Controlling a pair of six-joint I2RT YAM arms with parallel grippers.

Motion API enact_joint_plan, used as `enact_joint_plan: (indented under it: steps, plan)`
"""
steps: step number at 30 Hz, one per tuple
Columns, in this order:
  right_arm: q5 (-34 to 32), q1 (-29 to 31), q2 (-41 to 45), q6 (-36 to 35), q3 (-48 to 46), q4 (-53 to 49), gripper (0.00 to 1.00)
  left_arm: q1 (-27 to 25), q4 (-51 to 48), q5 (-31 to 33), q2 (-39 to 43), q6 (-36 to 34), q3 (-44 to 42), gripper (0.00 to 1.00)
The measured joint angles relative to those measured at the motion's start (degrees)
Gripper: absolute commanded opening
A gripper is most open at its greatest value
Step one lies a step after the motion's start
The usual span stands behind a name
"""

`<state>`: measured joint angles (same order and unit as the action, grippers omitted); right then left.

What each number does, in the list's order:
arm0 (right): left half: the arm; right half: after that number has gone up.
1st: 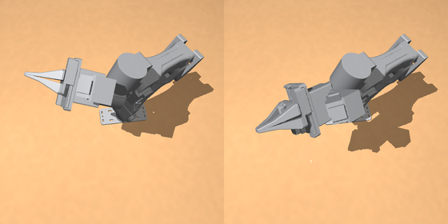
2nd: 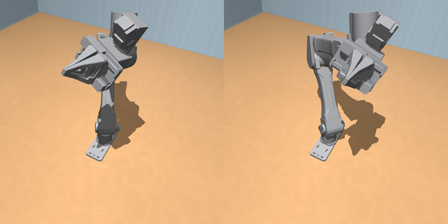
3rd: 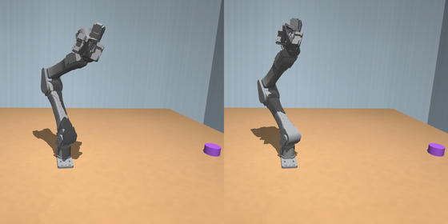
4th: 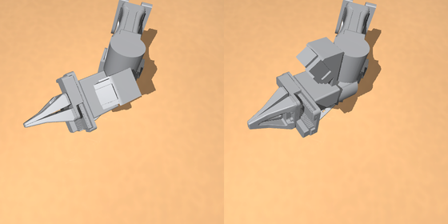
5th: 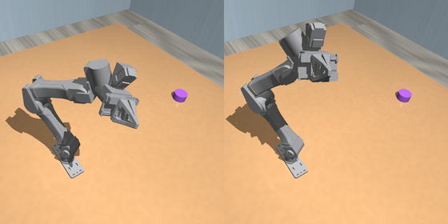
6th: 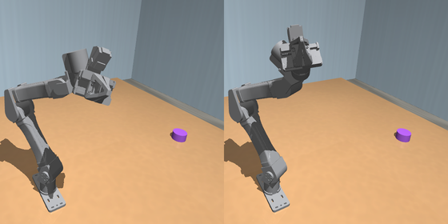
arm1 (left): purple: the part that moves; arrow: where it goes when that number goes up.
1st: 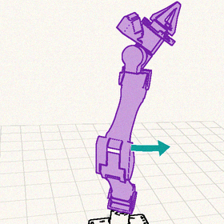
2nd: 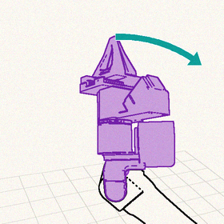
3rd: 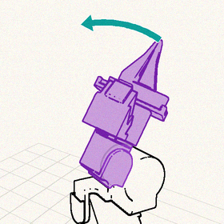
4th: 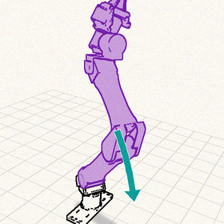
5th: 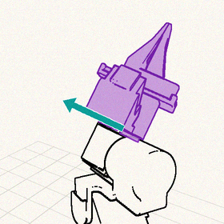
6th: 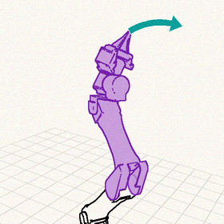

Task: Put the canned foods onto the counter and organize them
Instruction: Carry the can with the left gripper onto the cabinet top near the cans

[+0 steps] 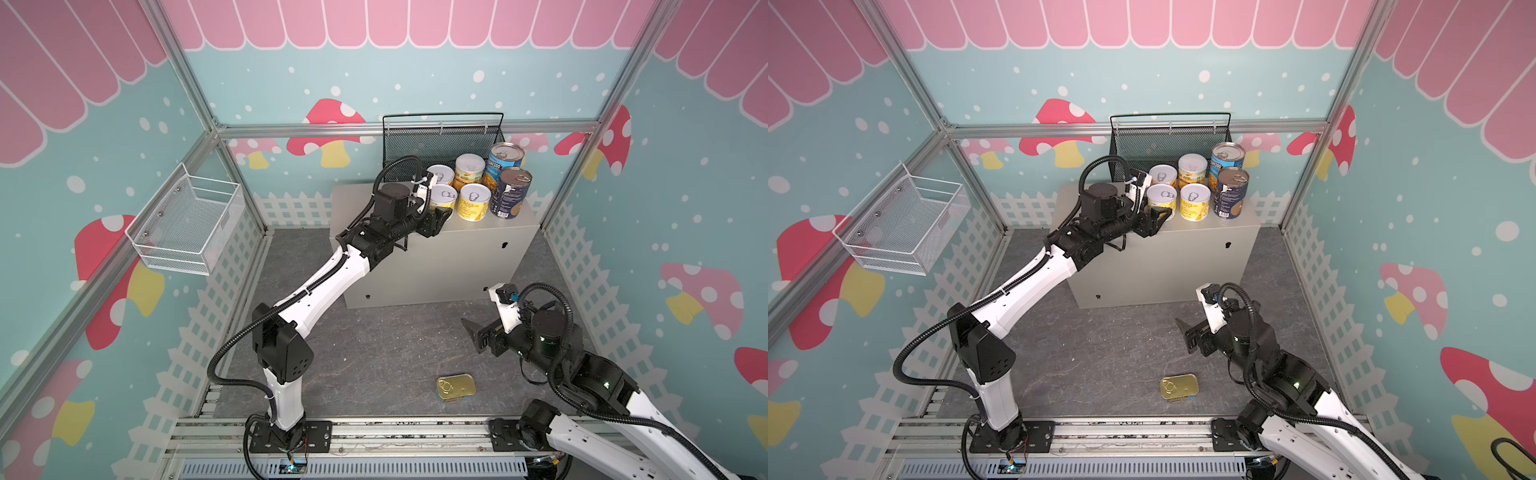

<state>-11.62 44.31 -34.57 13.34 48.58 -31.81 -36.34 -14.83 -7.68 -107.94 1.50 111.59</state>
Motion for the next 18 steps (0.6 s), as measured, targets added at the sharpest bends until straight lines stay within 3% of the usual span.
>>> enact_joint_plan:
  steps: [18]
  plan:
    - [-0.4, 0.0, 2.1, 0.0, 0.0, -0.1, 0.99, 1.0, 0.2, -0.4, -2.2, 0.7, 2.4, 0.67]
